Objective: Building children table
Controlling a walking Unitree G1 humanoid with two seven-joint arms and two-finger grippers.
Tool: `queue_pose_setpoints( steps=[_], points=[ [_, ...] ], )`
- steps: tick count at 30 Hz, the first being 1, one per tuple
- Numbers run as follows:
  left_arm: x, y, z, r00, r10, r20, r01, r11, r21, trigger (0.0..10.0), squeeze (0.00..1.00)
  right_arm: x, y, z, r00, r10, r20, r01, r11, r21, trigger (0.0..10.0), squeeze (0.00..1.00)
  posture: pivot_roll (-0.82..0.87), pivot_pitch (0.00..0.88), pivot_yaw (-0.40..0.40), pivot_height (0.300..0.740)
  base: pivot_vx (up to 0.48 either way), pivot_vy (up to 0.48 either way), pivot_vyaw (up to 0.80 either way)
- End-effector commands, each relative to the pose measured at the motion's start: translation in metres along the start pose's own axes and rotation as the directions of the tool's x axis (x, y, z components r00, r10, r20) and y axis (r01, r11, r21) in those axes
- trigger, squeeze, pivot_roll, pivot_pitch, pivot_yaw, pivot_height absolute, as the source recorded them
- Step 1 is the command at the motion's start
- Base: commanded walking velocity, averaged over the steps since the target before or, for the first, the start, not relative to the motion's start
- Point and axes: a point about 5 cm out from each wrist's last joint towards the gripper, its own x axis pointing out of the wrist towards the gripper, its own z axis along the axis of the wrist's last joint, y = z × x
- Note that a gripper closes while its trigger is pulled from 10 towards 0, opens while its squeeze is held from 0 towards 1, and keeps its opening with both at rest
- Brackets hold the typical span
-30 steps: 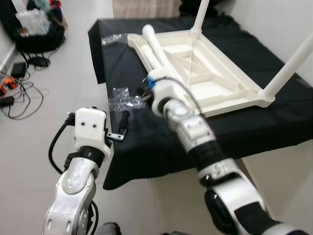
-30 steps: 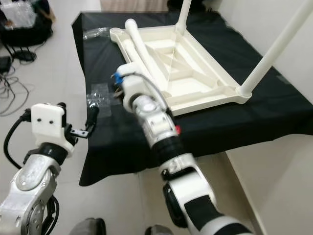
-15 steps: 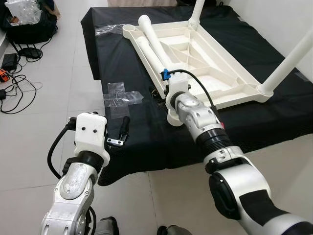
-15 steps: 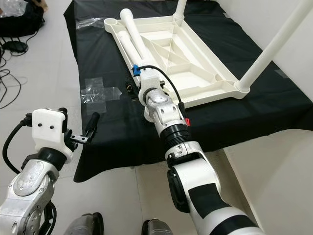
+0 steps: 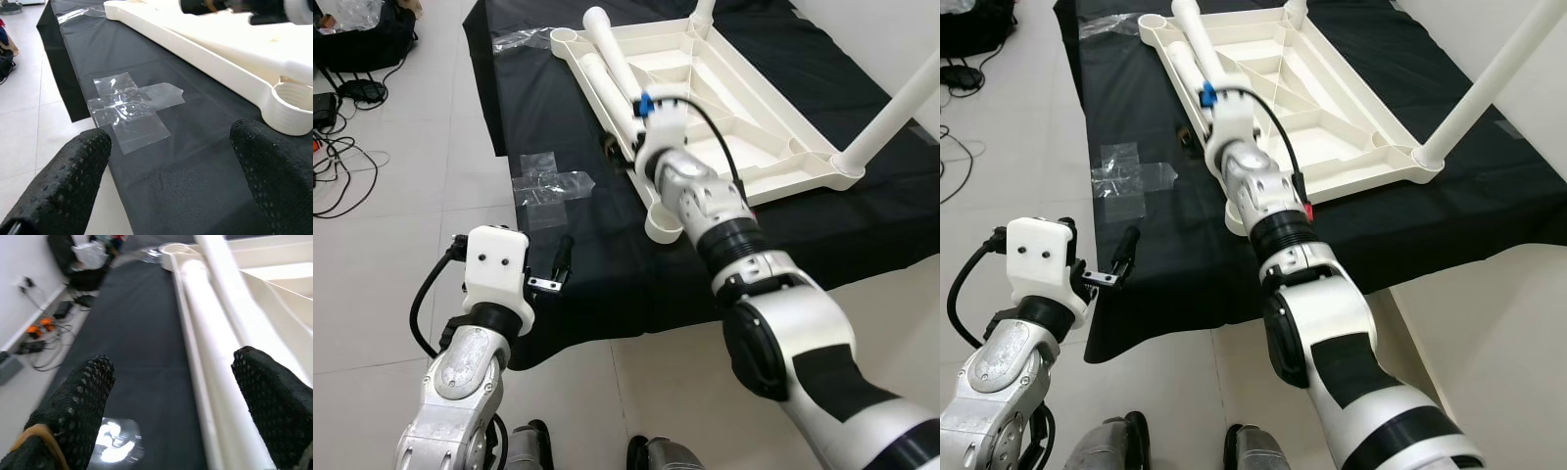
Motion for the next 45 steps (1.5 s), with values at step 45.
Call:
queue_pose_setpoints(
  steps=[45],
  points=[
    [0.001,0.003,0.0,1.0,0.024,-0.005,-0.024,1.0,-0.003,10.0,0.0,-0.008,-0.033,-0.057,0.941,-0.134,-0.31,0.04,0.956,-0.292,10.0,0.0,-0.01,0.265,-0.127,0.74,0.0,0.0,0.0]
  ],
)
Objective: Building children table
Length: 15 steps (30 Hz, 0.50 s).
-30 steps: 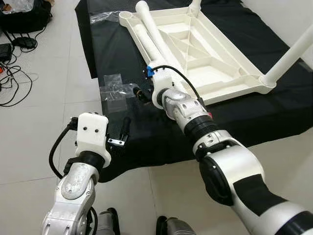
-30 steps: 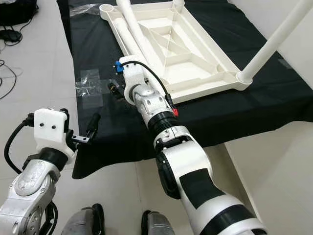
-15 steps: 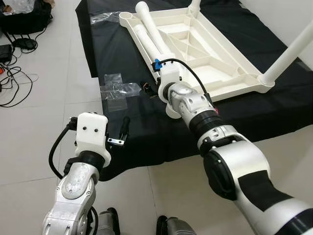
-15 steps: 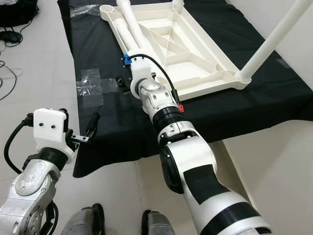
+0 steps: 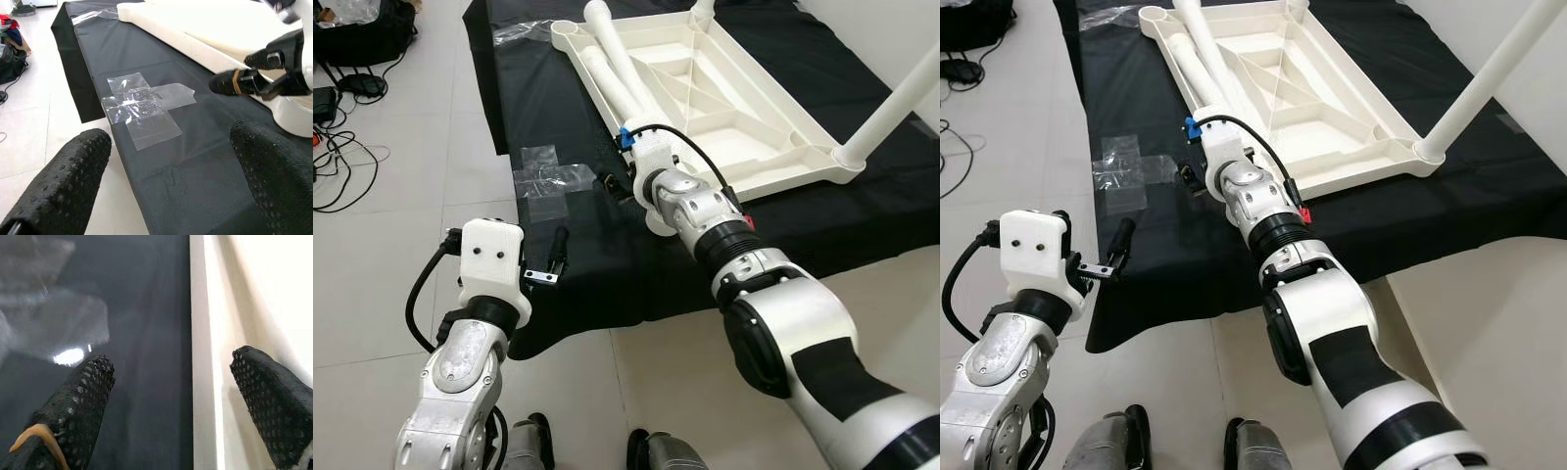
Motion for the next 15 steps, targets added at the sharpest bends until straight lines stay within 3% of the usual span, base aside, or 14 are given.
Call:
queue_pose_setpoints(
  steps=[1,8,9,12,13,15],
  points=[
    [-0.002,-0.001,-0.004,1.0,-0.005,-0.025,0.005,1.0,-0.002,10.0,0.0,-0.001,-0.01,-0.012,0.998,-0.033,-0.059,0.032,0.999,-0.013,10.0,0.0,-0.01,0.265,-0.127,0.74,0.0,0.0,0.0],
    [-0.004,0.0,-0.004,1.0,0.006,-0.029,-0.006,1.0,-0.001,10.0,0.0,-0.002,-0.02,-0.017,0.995,-0.037,-0.097,0.032,0.998,-0.056,10.0,0.0,-0.02,0.268,-0.136,0.74,0.0,0.0,0.0],
    [-0.004,0.0,-0.005,0.999,0.007,-0.031,-0.007,1.0,0.001,10.0,0.0,-0.002,-0.021,-0.017,0.995,-0.028,-0.097,0.022,0.997,-0.07,0.6,0.0,-0.01,0.254,-0.139,0.74,0.0,0.0,0.0],
    [-0.005,0.0,-0.005,0.999,0.008,-0.033,-0.008,1.0,0.002,10.0,0.0,-0.003,-0.021,-0.018,0.995,-0.023,-0.099,0.015,0.996,-0.082,0.6,0.0,-0.01,0.253,-0.14,0.74,0.0,0.0,0.0],
    [-0.006,-0.001,-0.006,0.999,0.008,-0.035,-0.008,1.0,0.002,10.0,0.0,-0.003,-0.023,-0.019,0.995,-0.013,-0.099,0.003,0.996,-0.093,0.0,0.0,-0.01,0.244,-0.143,0.74,0.0,0.0,0.0],
    [-0.006,-0.001,-0.006,0.999,0.008,-0.035,-0.008,1.0,0.002,10.0,0.0,-0.003,-0.023,-0.019,0.995,-0.013,-0.099,0.003,0.996,-0.093,0.0,0.0,-0.01,0.244,-0.143,0.74,0.0,0.0,0.0]
  ],
)
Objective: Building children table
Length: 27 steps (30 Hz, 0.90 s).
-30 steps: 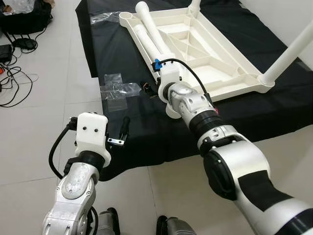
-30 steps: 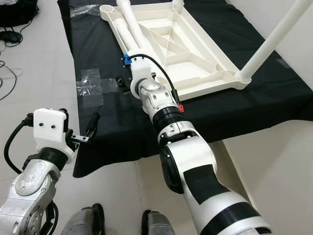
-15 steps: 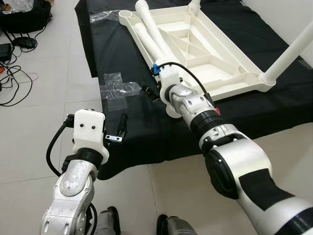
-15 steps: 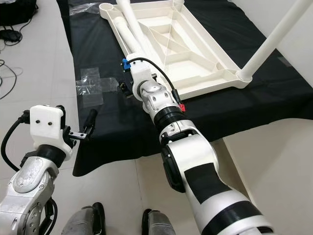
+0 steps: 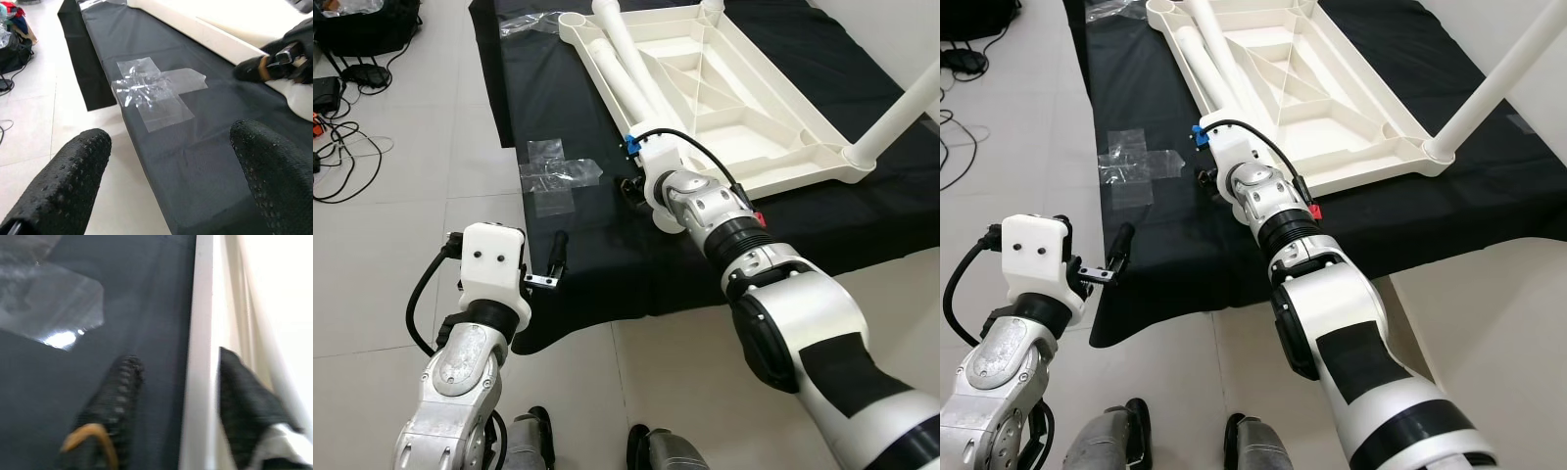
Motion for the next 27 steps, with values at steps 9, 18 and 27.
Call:
queue_pose_setpoints(
  steps=[9,18,27],
  points=[
    [-0.004,0.002,-0.001,1.0,0.006,-0.006,-0.006,1.0,0.014,10.0,0.0,-0.002,-0.017,-0.017,0.998,-0.01,-0.057,0.005,0.997,-0.081,0.0,0.0,0.0,0.232,-0.149,0.74,0.0,0.0,0.0],
    [0.002,0.008,0.003,1.0,0.019,0.01,-0.02,0.999,0.028,10.0,0.0,-0.005,-0.028,-0.012,1.0,-0.003,0.002,0.003,0.995,-0.1,0.0,0.0,-0.01,0.25,-0.138,0.74,0.0,0.0,0.0],
    [0.002,0.01,0.003,1.0,0.029,0.007,-0.029,0.999,0.035,10.0,0.0,-0.012,-0.035,-0.005,0.981,0.18,0.075,-0.163,0.968,-0.193,0.0,0.0,-0.01,0.256,-0.134,0.74,0.0,0.0,0.0]
  ],
)
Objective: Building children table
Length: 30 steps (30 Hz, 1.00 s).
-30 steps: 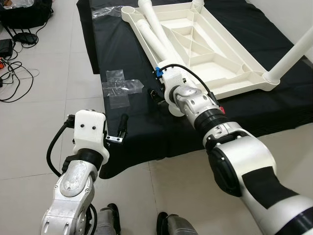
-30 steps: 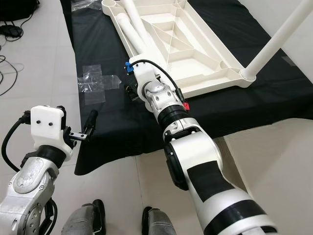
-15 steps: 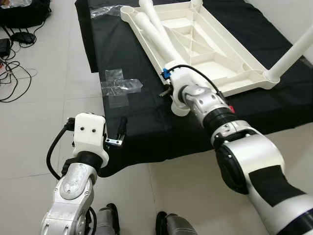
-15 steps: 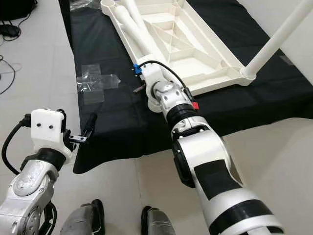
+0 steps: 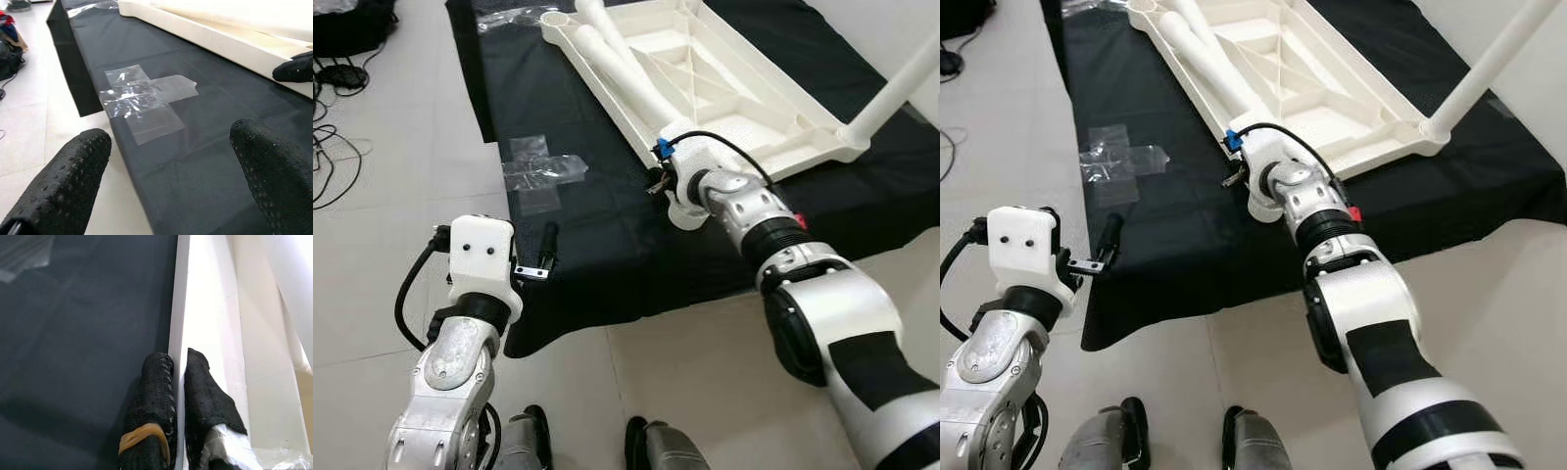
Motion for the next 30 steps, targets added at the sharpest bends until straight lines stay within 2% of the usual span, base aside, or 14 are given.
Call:
queue_pose_setpoints(
  steps=[1,5,9,10,18,23,25,27,30],
  points=[
    [-0.002,0.001,-0.005,1.0,0.0,-0.027,0.0,1.0,0.009,10.0,0.0,-0.008,-0.01,0.006,0.997,0.068,0.024,-0.064,0.986,-0.156,0.0,0.0,-0.01,0.259,-0.135,0.74,0.0,0.0,0.0],
    [-0.003,0.001,-0.006,0.999,-0.002,-0.032,0.002,1.0,0.012,10.0,0.0,-0.02,-0.028,0.002,0.993,0.117,0.004,-0.113,0.966,-0.232,0.0,0.0,-0.01,0.246,-0.132,0.74,0.0,0.0,0.0],
    [-0.004,0.001,-0.007,0.999,-0.002,-0.035,0.002,1.0,0.013,10.0,0.0,-0.024,-0.032,0.001,0.991,0.136,0.001,-0.131,0.961,-0.244,0.0,0.0,-0.01,0.246,-0.132,0.74,0.0,0.0,0.0],
    [-0.005,0.0,-0.008,0.999,-0.005,-0.038,0.005,1.0,0.01,10.0,0.0,-0.036,-0.043,-0.007,0.977,0.208,-0.053,-0.214,0.938,-0.274,0.0,0.0,-0.01,0.233,-0.135,0.74,0.0,0.0,0.0],
    [-0.005,-0.001,-0.008,0.999,-0.012,-0.039,0.012,1.0,0.01,10.0,0.0,-0.05,-0.057,-0.02,0.96,0.26,-0.099,-0.278,0.919,-0.281,0.0,0.0,0.0,0.225,-0.134,0.74,0.0,0.0,0.0],
    [-0.005,0.001,-0.009,0.999,-0.012,-0.04,0.012,1.0,0.017,10.0,0.0,-0.065,-0.066,-0.036,0.924,0.341,-0.173,-0.378,0.884,-0.274,0.0,0.0,0.0,0.227,-0.127,0.74,0.0,0.0,0.0],
    [-0.005,0.001,-0.009,0.999,-0.012,-0.041,0.013,1.0,0.017,10.0,0.0,-0.07,-0.07,-0.041,0.922,0.331,-0.202,-0.379,0.881,-0.282,0.0,0.0,0.0,0.227,-0.125,0.74,0.0,0.0,0.0],
    [-0.005,0.0,-0.009,0.999,-0.016,-0.041,0.016,1.0,0.015,10.0,0.0,-0.076,-0.08,-0.044,0.939,0.272,-0.213,-0.326,0.901,-0.287,0.0,0.0,0.0,0.228,-0.125,0.74,0.0,0.0,0.0],
    [-0.005,-0.001,-0.009,0.999,-0.017,-0.041,0.018,1.0,0.017,10.0,0.0,-0.079,-0.084,-0.043,0.943,0.261,-0.207,-0.313,0.906,-0.284,0.0,0.0,0.0,0.229,-0.121,0.74,0.0,0.0,0.0]
  ],
)
